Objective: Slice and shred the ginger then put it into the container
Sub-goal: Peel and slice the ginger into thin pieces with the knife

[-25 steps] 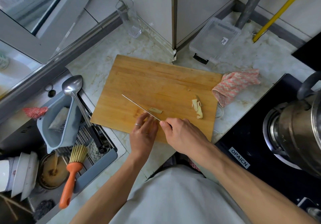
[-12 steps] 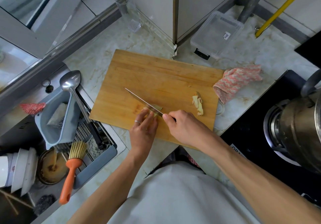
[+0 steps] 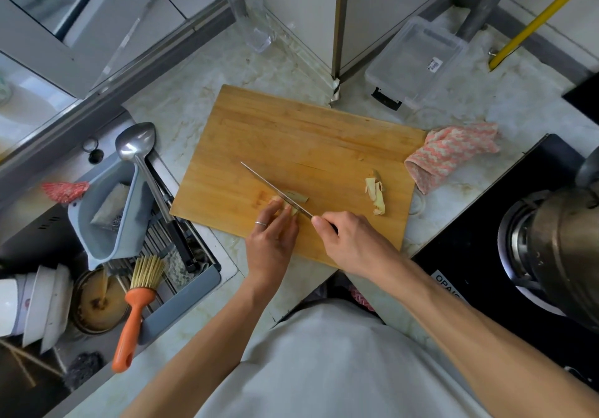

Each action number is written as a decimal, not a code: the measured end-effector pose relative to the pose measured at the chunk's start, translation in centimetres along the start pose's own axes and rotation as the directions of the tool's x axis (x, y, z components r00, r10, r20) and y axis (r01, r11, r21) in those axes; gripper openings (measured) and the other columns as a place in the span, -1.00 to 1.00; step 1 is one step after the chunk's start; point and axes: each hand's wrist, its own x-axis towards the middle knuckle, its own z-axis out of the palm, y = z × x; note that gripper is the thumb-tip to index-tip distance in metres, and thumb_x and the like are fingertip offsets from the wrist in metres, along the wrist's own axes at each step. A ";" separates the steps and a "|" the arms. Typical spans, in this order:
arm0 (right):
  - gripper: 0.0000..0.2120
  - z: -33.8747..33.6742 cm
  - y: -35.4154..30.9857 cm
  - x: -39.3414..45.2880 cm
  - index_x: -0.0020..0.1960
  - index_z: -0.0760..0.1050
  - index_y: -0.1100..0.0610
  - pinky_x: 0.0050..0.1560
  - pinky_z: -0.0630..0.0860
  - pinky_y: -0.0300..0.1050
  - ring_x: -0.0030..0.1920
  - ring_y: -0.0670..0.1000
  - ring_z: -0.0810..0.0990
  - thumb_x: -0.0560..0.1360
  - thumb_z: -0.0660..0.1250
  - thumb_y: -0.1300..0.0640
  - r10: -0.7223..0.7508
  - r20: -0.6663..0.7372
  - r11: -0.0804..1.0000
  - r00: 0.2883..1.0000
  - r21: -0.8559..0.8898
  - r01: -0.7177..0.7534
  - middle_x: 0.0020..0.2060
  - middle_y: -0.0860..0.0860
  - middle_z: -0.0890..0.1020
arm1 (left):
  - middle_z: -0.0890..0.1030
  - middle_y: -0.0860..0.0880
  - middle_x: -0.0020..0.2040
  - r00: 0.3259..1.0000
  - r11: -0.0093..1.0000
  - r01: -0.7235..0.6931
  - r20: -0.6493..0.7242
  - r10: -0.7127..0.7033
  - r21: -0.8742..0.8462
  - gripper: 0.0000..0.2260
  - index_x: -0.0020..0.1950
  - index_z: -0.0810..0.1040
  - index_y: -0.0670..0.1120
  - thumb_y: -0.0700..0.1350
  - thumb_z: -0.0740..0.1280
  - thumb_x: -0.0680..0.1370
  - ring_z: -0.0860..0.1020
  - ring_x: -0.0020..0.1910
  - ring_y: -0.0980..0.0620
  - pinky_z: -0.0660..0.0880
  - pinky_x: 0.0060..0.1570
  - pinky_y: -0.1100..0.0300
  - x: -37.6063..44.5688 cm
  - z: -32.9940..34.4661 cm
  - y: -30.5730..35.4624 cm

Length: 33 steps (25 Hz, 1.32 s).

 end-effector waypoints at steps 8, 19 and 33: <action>-0.58 1.1 0.5 0.9 -0.32 0.22 -0.02 -0.38 0.27 0.00 -0.47 0.07 0.33 0.70 0.07 -0.08 -0.077 -0.039 0.996 0.996 -0.054 0.075 -0.52 -0.06 0.36 | 0.62 -0.13 0.23 0.999 0.999 0.035 0.036 -0.034 -0.017 -0.78 0.14 0.69 -0.18 -0.21 0.48 0.50 0.62 0.20 -0.09 0.61 0.07 -0.02 0.1 -0.3 0.3; -0.60 0.3 -0.1 -1.7 -0.27 0.26 -0.02 -0.49 0.20 -0.07 -0.45 0.06 0.34 0.68 0.01 -0.17 -0.106 -0.056 0.984 0.993 -0.152 0.096 -0.44 -0.03 0.39 | 0.59 -0.10 0.26 0.995 0.999 0.032 0.092 -0.032 0.000 -0.81 0.13 0.70 -0.15 -0.17 0.46 0.53 0.64 0.10 -0.05 0.61 -0.05 0.04 0.1 -0.6 -0.1; -0.58 0.3 -1.3 -1.3 -0.30 0.21 -0.03 -0.46 0.17 -0.09 -0.37 0.06 0.38 0.68 -0.01 -0.19 -0.021 -0.030 0.990 0.999 -0.141 0.016 -0.35 -0.02 0.40 | 0.59 -0.10 0.24 0.996 0.999 0.046 0.080 -0.045 -0.005 -0.80 0.11 0.71 -0.15 -0.11 0.42 0.54 0.65 -0.01 -0.03 0.59 -0.14 0.12 -0.1 -0.4 0.1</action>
